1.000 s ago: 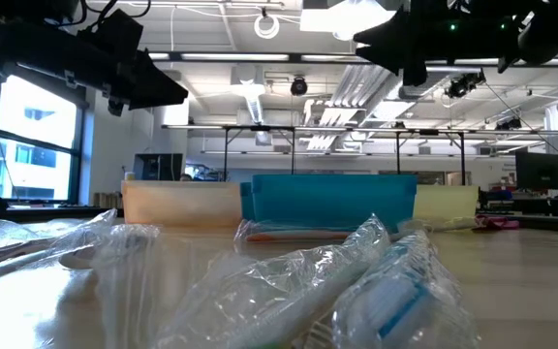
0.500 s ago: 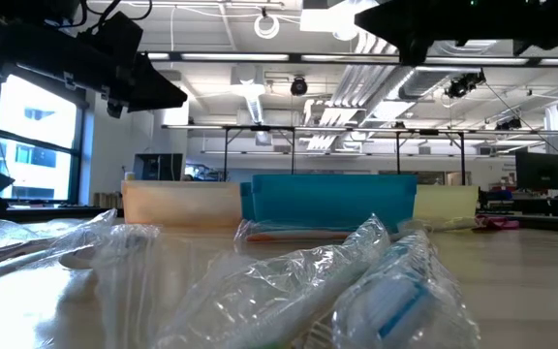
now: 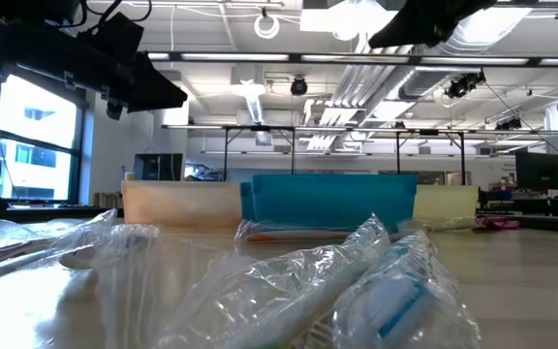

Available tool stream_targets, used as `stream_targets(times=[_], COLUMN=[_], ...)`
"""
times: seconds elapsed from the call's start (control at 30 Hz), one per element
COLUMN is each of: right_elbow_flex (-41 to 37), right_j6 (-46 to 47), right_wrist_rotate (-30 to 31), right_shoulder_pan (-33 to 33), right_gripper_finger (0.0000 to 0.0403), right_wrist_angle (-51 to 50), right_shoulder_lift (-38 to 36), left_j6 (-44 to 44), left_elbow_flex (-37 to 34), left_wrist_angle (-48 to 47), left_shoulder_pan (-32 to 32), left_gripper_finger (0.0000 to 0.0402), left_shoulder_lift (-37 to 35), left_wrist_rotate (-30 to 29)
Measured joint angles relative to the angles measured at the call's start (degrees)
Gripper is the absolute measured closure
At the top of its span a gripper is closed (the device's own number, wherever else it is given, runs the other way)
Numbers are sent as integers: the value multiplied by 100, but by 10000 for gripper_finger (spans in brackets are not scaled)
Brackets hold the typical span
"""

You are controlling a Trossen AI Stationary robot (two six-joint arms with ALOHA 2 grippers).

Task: Pick & Place Toothbrushes
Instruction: Put the orange toothbrush into the bottom blue bin

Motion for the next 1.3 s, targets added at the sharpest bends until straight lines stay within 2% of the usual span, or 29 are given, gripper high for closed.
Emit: stream_targets(times=[0.13, 0.37, 0.6, 0.83, 1.03, 1.3], right_elbow_flex=[105, 129, 129, 129, 129, -232], right_j6=[593, 1714, 2719, 2975, 2954, 3010], right_wrist_rotate=[176, 62, -914, -1535, -1321, -89], right_shoulder_pan=[136, 302, 315, 315, 313, 295], right_gripper_finger=[401, 401, 401, 401, 401, 401], right_wrist_angle=[-716, -1963, -3015, -3154, -3154, -3141], right_shoulder_lift=[11, 265, 998, 1501, 1937, 2317], left_j6=[-43, -43, -43, -43, -42, -41], left_elbow_flex=[0, 0, 0, 0, 0, 0], left_wrist_angle=[0, 0, 0, 0, 0, -2], left_shoulder_pan=[0, 0, 0, 0, 0, 0], left_gripper_finger=[289, 289, 289, 289, 289, 289], left_shoulder_lift=[0, 0, 0, 0, 0, 2], left_wrist_rotate=[0, 0, 0, 0, 0, 0])
